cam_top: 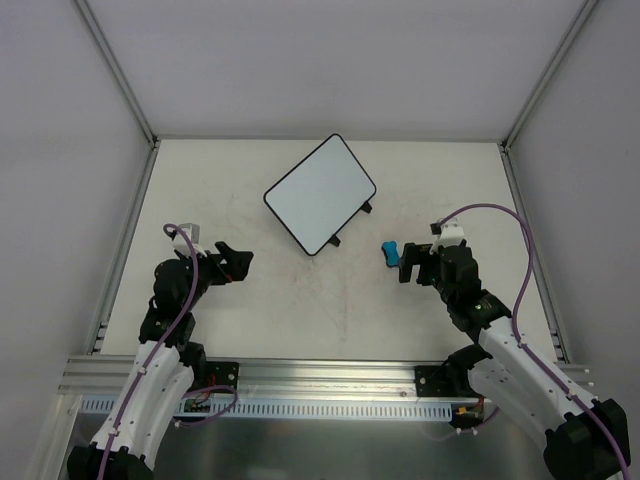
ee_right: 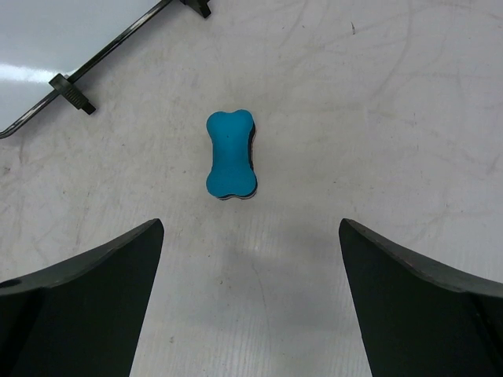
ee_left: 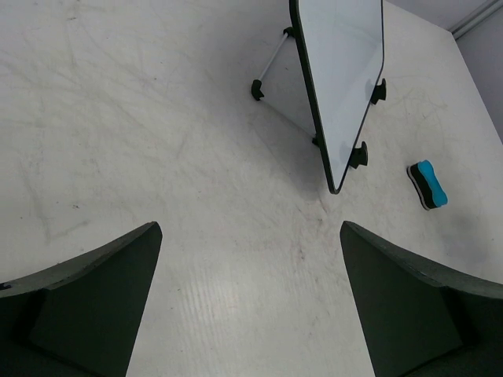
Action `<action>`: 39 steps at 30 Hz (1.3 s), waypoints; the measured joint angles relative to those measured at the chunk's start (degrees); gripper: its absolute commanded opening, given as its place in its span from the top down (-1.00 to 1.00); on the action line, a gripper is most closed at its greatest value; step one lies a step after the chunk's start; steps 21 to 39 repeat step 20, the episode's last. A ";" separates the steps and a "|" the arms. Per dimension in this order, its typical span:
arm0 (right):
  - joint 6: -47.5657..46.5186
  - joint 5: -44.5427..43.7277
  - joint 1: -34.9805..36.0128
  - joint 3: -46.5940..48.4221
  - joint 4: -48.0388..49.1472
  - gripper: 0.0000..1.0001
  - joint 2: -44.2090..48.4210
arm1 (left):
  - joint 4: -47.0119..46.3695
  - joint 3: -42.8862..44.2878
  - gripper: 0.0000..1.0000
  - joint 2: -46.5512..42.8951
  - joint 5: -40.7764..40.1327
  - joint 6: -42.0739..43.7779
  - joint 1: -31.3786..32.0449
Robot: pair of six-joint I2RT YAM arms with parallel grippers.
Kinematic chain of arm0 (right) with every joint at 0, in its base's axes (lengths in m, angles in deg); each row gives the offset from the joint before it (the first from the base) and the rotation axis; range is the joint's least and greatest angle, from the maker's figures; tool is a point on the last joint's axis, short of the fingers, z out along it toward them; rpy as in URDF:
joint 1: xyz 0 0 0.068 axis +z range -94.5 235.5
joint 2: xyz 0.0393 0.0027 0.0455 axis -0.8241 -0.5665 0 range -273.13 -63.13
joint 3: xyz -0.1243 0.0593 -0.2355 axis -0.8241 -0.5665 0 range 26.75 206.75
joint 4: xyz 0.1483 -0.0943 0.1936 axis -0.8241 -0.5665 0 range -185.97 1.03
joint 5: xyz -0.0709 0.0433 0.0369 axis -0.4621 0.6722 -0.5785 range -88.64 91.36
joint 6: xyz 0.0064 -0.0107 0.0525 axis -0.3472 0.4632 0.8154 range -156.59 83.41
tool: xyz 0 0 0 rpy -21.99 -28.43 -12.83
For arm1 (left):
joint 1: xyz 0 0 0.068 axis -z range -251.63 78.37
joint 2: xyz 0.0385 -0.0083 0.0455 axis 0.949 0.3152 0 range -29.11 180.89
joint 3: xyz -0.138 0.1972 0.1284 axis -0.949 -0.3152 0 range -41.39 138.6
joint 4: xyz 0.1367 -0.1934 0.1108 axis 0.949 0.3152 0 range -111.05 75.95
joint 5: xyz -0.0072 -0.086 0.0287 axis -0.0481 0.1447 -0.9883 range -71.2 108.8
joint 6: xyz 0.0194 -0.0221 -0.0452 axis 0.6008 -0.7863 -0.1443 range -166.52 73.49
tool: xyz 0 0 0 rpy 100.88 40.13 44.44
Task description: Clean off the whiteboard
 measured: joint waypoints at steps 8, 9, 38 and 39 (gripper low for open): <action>0.00 0.85 0.00 -0.07 0.57 -0.98 -0.02 | 0.00 0.00 -0.98 -0.02 0.02 0.31 0.00; 0.02 0.98 0.00 -0.07 0.61 -0.98 -0.02 | -0.02 0.00 -0.98 0.02 0.02 0.33 0.00; 0.02 1.62 0.00 -0.07 1.25 -0.98 -0.42 | 0.00 0.00 -0.98 0.04 0.02 0.33 0.00; 0.02 1.62 0.00 -0.07 1.25 -0.98 -0.42 | 0.00 0.00 -0.98 0.04 0.02 0.33 0.00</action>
